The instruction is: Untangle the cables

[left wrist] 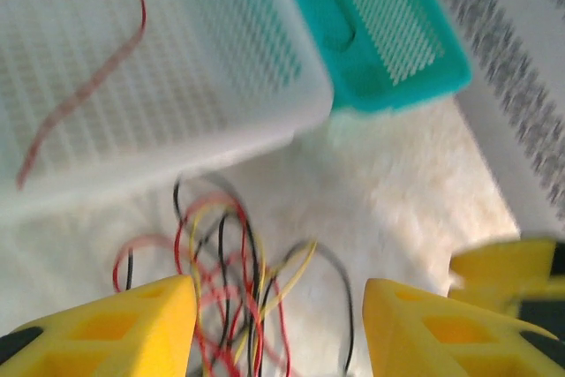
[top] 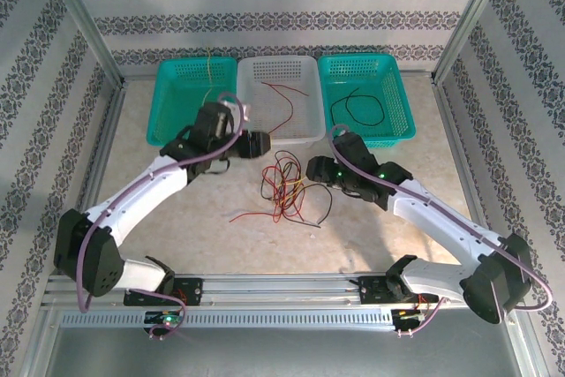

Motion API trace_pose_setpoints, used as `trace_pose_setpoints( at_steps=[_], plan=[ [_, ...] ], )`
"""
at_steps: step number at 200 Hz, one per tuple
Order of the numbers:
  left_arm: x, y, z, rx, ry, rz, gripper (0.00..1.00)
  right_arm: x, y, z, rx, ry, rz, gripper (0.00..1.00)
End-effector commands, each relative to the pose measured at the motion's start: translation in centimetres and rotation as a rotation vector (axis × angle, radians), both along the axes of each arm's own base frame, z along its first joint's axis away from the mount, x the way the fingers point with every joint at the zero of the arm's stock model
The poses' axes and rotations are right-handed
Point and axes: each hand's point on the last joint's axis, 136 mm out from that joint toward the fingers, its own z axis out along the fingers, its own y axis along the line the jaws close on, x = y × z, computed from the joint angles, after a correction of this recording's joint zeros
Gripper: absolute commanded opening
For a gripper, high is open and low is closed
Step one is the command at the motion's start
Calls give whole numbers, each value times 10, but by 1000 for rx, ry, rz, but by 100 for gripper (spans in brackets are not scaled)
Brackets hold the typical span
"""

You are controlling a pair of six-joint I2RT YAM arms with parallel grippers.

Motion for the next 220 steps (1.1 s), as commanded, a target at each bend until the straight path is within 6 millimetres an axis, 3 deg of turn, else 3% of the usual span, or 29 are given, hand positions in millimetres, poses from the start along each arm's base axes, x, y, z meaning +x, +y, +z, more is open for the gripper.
trace_pose_setpoints(
  at_steps=[1, 36, 65, 113, 145, 177, 220],
  plan=[
    [-24, 0, -26, -4, 71, -10, 52, 4, 30, -3, 90, 5, 74, 62],
    [-31, -6, -42, -52, 124, -15, 53, 9, 56, -14, 60, 43, 153, 53],
    [-27, -10, -51, -61, 143, -10, 53, 16, 63, -23, 20, 71, 174, 48],
    [-21, -12, -68, -31, 182, 0, 50, 28, 46, -39, -78, 104, 112, 46],
    [-18, -14, -68, -29, 185, -4, 55, 34, 20, -60, -120, 184, 11, 44],
    [-17, -11, -77, 8, 202, 6, 58, 34, 35, -58, -70, 169, 71, 47],
    [-15, -2, -78, 56, 192, 31, 51, 37, 62, -49, -53, 150, 179, 43]
  ],
)
